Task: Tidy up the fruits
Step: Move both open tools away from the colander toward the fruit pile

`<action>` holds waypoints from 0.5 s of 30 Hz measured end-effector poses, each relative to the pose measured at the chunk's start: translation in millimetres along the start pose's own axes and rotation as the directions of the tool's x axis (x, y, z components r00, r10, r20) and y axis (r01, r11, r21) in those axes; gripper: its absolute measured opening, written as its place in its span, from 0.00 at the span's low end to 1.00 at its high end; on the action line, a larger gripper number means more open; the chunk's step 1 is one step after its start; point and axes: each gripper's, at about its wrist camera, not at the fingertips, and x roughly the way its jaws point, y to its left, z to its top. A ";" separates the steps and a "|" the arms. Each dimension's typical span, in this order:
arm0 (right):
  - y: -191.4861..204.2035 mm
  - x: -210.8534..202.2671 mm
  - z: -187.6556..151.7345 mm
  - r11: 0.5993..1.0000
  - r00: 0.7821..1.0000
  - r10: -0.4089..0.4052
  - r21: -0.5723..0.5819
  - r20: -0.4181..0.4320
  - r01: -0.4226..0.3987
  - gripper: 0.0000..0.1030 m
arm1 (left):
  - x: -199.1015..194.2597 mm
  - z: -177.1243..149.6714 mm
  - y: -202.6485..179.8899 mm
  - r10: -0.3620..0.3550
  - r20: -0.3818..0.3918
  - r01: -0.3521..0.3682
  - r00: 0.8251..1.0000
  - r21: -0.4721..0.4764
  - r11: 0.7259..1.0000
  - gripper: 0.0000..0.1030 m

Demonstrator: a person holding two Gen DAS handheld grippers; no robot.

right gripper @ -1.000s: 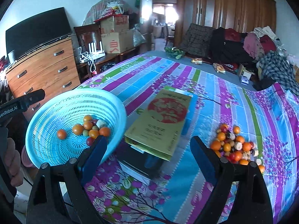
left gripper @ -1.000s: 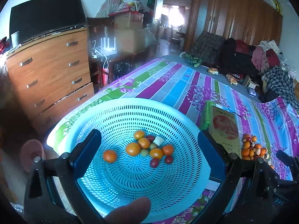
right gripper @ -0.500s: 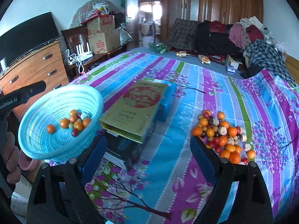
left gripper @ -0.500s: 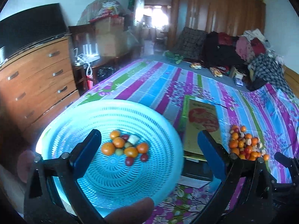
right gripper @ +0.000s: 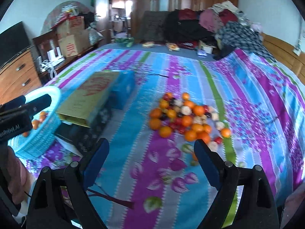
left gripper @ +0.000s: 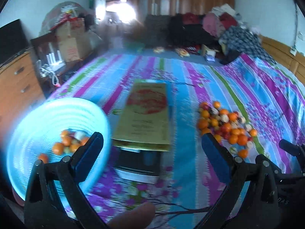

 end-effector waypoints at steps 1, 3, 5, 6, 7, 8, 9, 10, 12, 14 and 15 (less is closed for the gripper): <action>-10.0 0.3 -3.2 1.000 1.000 -0.009 0.013 -0.006 0.010 0.90 | 1.7 -1.7 -9.6 -0.012 -0.007 0.012 1.000 0.014 1.000 1.00; -22.6 -0.3 -8.2 0.999 1.000 -0.026 0.027 -0.011 0.026 0.90 | 3.4 -4.9 -27.0 -0.027 -0.016 0.027 1.000 0.036 0.999 1.00; -36.8 -1.0 -13.4 0.998 0.999 -0.041 0.047 -0.017 0.042 0.90 | 3.7 -6.8 -44.1 -0.045 -0.020 0.046 0.999 0.062 0.997 1.00; -44.3 -1.7 -16.3 0.997 0.999 -0.051 0.057 -0.018 0.052 0.90 | 3.3 -7.8 -52.6 -0.054 -0.020 0.056 0.998 0.076 0.996 1.00; -49.0 -1.7 -17.6 0.996 0.998 -0.056 0.064 -0.019 0.057 0.90 | 2.7 -8.8 -58.2 -0.059 -0.018 0.061 0.998 0.085 0.994 1.00; -55.0 -2.0 -19.6 0.995 0.998 -0.060 0.073 -0.021 0.061 0.90 | 2.9 -9.3 -65.1 -0.063 -0.018 0.064 0.998 0.099 0.993 1.00; -60.6 -2.3 -21.3 0.994 0.998 -0.065 0.081 -0.022 0.067 0.90 | 2.3 -8.8 -72.8 -0.070 -0.018 0.072 0.997 0.112 0.991 1.00; -64.0 -2.9 -21.9 0.994 0.997 -0.070 0.087 -0.022 0.071 0.90 | 3.3 -9.1 -78.0 -0.076 -0.017 0.078 0.997 0.119 0.990 1.00; -74.0 -4.4 -24.9 0.991 0.997 -0.078 0.103 -0.021 0.080 0.90 | 4.6 -9.4 -90.9 -0.086 -0.018 0.088 0.996 0.133 0.987 1.00; -84.8 -5.2 -27.5 0.989 0.996 -0.086 0.119 -0.019 0.088 0.90 | 6.5 -10.1 -103.7 -0.098 -0.019 0.099 0.995 0.148 0.984 1.00; -89.6 -5.1 -29.3 0.988 0.996 -0.090 0.127 -0.021 0.092 0.90 | 7.9 -11.2 -109.8 -0.097 -0.021 0.099 0.995 0.155 0.983 1.00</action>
